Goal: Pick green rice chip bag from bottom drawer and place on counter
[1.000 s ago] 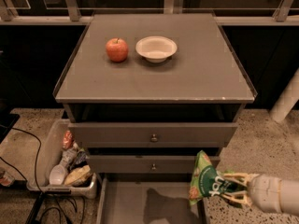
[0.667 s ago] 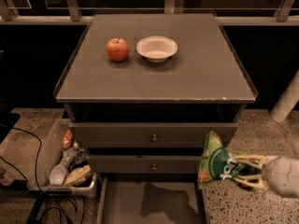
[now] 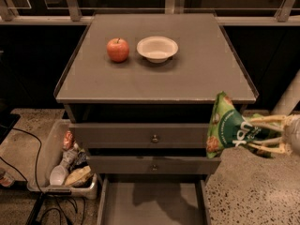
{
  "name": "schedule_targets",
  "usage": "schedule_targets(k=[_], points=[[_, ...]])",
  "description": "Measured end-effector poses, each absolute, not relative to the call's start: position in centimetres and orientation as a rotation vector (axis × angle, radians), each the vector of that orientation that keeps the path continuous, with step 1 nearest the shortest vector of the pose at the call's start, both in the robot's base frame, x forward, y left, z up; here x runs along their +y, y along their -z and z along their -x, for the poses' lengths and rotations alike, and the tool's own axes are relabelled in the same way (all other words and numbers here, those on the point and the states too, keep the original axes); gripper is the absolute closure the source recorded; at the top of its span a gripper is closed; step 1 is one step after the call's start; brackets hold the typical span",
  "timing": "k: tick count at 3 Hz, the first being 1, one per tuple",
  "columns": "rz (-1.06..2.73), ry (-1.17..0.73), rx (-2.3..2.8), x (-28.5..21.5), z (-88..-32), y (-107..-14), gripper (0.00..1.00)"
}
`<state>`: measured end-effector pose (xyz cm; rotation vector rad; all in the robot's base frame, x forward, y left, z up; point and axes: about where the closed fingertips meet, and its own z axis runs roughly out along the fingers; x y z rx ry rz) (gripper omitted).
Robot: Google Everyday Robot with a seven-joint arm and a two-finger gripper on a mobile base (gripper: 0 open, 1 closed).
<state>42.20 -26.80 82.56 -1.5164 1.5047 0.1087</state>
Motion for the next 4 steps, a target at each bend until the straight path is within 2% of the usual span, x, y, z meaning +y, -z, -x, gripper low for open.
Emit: schedule_targets(k=[1, 2, 4], points=[[1.540, -0.074, 1.470, -24.8, -43.9, -87.2, 1.00], [1.548, -0.068, 1.460, -24.4, -44.4, -87.4, 1.00], [1.721, 0.023, 1.347, -21.1, -51.3, -90.7, 1.00]])
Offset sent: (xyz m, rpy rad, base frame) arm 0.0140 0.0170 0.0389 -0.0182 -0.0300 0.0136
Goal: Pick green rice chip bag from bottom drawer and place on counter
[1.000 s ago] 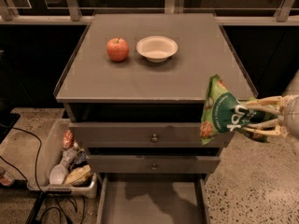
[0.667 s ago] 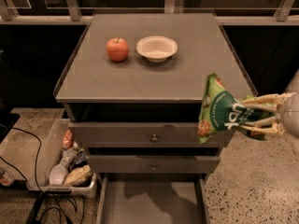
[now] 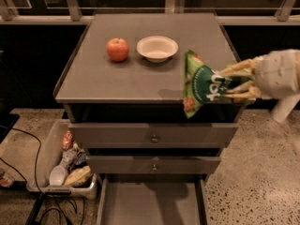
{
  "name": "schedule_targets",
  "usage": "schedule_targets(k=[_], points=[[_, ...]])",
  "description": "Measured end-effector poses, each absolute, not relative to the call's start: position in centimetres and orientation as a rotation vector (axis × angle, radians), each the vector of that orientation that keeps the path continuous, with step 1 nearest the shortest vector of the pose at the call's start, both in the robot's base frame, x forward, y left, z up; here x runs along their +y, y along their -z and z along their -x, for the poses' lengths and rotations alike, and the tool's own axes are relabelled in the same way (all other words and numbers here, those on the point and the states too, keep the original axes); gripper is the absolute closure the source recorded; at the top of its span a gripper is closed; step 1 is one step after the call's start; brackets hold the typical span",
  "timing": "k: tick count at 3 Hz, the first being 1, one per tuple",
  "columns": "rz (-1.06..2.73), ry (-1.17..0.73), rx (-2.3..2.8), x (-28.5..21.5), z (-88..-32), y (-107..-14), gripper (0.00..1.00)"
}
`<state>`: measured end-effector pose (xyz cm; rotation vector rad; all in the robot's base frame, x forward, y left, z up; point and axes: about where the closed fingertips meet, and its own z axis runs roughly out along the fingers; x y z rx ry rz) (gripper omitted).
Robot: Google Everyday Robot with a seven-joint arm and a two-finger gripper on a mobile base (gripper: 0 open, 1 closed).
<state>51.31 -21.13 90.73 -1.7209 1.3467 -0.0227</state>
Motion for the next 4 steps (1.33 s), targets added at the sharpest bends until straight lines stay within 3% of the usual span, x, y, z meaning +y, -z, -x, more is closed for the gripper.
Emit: schedule_targets(k=[2, 4], points=[[1.744, -0.029, 1.309, -18.8, -59.8, -92.0, 1.00], [1.685, -0.117, 1.412, -19.6, -64.6, -88.5, 1.00]])
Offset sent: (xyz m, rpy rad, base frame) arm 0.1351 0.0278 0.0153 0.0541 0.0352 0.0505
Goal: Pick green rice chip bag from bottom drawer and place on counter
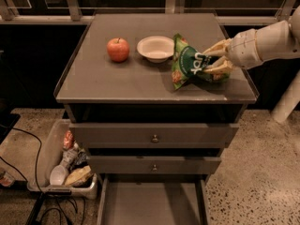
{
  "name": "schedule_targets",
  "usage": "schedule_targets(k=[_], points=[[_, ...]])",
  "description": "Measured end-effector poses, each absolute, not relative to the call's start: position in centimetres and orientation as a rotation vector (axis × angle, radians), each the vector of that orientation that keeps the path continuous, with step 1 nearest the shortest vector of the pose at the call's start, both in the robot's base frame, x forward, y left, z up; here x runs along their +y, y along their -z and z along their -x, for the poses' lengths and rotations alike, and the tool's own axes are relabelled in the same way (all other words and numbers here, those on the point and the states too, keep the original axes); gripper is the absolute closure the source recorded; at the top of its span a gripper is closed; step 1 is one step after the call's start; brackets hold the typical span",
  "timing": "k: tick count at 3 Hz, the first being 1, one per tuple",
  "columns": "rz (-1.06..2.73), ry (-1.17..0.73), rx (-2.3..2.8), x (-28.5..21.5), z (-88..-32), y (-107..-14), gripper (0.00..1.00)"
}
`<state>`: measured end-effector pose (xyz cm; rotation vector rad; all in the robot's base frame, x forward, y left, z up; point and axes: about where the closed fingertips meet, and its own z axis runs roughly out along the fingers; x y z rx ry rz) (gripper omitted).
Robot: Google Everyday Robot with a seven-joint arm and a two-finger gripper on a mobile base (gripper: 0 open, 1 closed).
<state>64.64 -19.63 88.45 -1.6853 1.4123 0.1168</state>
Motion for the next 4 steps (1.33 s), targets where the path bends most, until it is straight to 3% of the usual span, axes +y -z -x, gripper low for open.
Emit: schedule_targets(k=[1, 4], points=[[1.684, -0.119, 1.415, -19.63, -64.77, -88.32, 0.83], [1.684, -0.120, 1.415, -19.62, -64.77, -88.31, 0.13]])
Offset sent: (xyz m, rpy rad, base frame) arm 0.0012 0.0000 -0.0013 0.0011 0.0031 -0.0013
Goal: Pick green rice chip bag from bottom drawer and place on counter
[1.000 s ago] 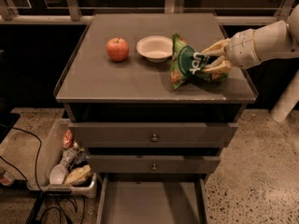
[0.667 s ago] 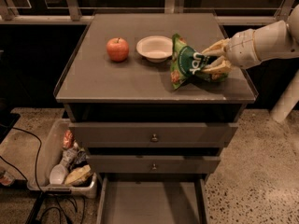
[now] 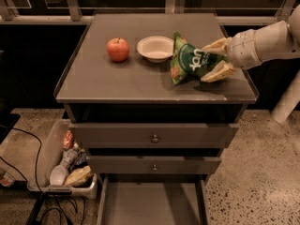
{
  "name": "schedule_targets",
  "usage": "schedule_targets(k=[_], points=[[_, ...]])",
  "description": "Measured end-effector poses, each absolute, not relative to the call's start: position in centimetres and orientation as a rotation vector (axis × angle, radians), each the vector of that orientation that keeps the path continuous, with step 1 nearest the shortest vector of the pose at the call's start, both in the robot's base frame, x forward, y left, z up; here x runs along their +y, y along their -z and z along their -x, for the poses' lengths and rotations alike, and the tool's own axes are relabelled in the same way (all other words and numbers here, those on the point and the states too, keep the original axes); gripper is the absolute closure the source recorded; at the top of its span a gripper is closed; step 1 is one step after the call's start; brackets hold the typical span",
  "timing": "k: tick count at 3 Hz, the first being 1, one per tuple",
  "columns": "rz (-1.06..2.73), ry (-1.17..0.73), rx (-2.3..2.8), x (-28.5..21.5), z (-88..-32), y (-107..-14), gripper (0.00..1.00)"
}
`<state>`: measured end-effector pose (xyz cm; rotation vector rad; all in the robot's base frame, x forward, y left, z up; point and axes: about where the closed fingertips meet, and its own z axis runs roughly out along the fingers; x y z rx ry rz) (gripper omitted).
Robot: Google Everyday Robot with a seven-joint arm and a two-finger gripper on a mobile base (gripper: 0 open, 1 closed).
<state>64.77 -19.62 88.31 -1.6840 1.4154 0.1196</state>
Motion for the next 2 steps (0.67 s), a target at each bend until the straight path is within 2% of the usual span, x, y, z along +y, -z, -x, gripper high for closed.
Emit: schedule_targets(k=[1, 2], points=[[1.684, -0.120, 1.415, -19.62, -64.77, -88.31, 0.00], [1.684, -0.120, 1.415, -19.62, -64.77, -88.31, 0.00]])
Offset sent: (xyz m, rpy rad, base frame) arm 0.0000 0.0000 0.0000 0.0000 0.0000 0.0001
